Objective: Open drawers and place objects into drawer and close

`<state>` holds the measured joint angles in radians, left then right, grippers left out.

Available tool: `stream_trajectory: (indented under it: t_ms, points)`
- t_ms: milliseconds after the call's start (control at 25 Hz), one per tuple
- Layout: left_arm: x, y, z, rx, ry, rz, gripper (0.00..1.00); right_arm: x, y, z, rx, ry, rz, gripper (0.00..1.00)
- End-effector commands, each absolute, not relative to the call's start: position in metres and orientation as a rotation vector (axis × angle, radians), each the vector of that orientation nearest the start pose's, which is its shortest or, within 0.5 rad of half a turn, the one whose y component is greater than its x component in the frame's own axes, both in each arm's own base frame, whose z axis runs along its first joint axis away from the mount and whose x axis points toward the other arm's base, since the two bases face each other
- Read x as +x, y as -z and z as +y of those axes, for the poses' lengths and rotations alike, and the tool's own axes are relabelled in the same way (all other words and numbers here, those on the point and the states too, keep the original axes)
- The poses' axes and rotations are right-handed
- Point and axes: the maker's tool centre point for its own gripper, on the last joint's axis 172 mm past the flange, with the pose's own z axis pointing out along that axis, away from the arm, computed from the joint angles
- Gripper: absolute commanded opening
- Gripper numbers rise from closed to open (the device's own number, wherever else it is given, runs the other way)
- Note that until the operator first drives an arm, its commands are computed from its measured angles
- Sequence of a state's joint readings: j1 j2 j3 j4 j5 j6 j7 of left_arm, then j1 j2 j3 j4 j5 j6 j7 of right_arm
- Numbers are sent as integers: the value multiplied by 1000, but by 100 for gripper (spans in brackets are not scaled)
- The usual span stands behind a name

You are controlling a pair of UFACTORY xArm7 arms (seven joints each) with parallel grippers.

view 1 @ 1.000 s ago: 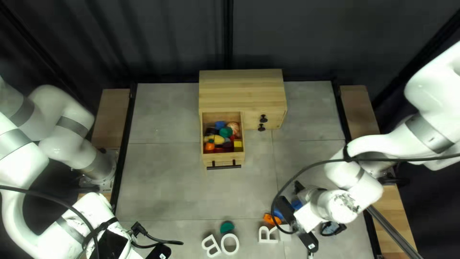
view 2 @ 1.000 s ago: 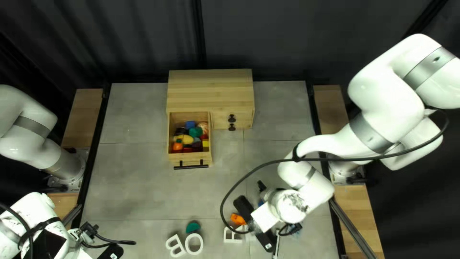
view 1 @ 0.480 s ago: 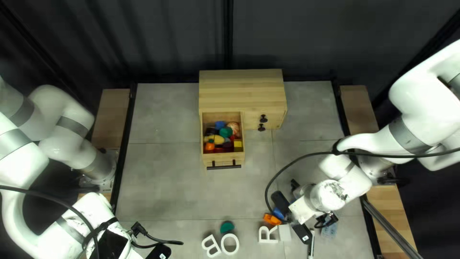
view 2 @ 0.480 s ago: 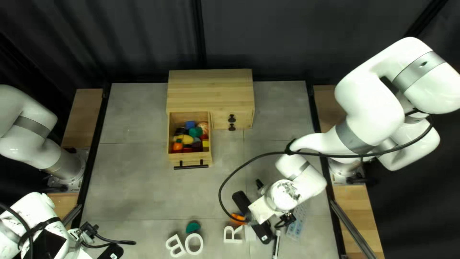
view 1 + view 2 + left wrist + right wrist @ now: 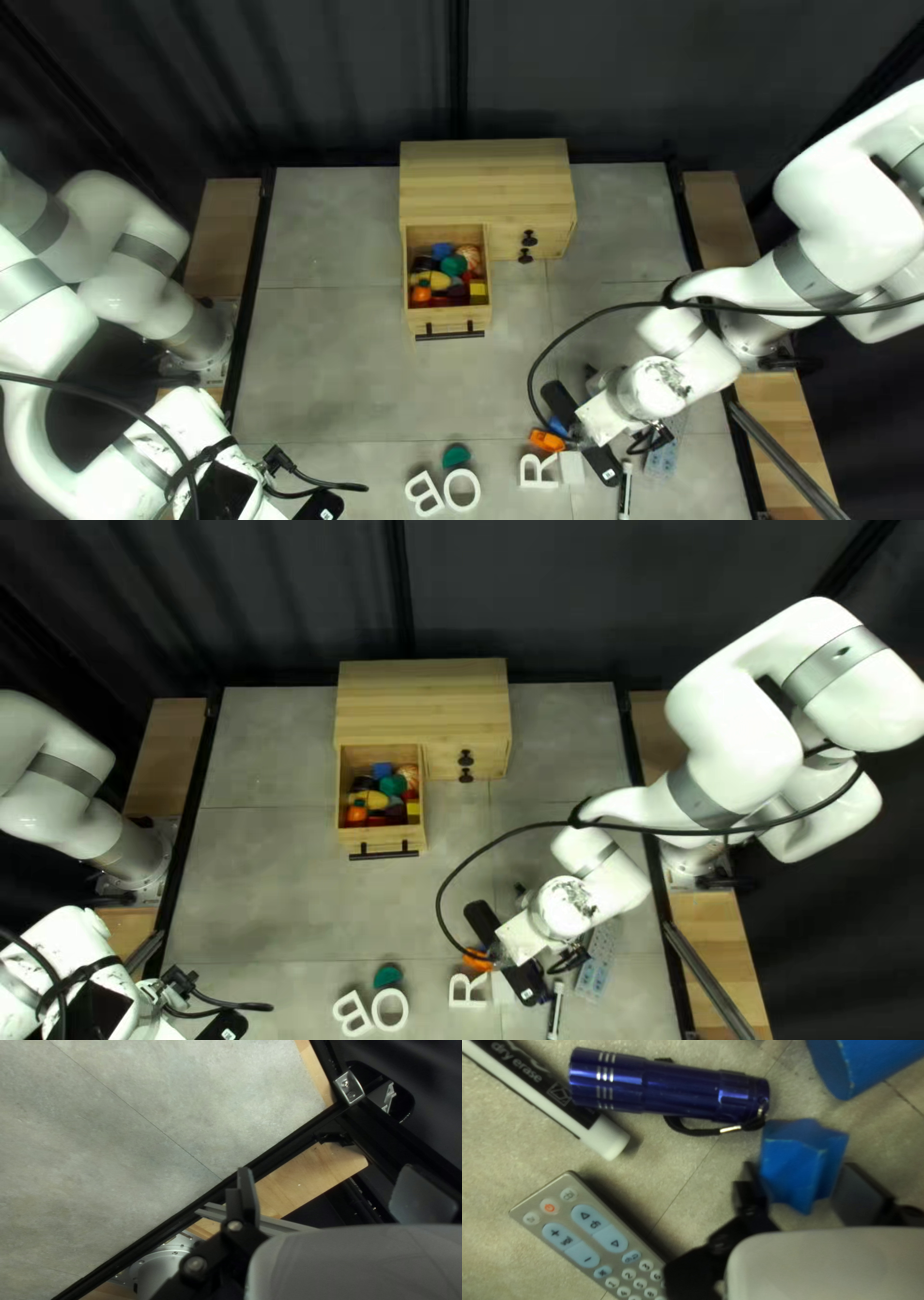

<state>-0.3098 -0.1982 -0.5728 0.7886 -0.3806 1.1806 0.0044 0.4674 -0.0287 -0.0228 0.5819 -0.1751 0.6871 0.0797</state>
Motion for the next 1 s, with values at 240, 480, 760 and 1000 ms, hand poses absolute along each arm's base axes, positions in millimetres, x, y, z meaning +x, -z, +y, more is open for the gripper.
stream_trajectory:
  t_ms: [240, 480, 760, 1000]
  points:
    - [171, -156, -314, -3040, -467, 1078, 100, 387, -148, 53, -3362, 101, -214, 0]
    - [171, -156, -314, -3040, -467, 1078, 100, 444, -195, -1, -3407, 365, 7, 0]
    - [171, -156, -314, -3040, -467, 1078, 100, 522, -222, -21, -3428, 452, -28, 0]
    - [171, -156, -314, -3040, -467, 1078, 100, 561, -218, -32, -3427, 504, -98, 0]
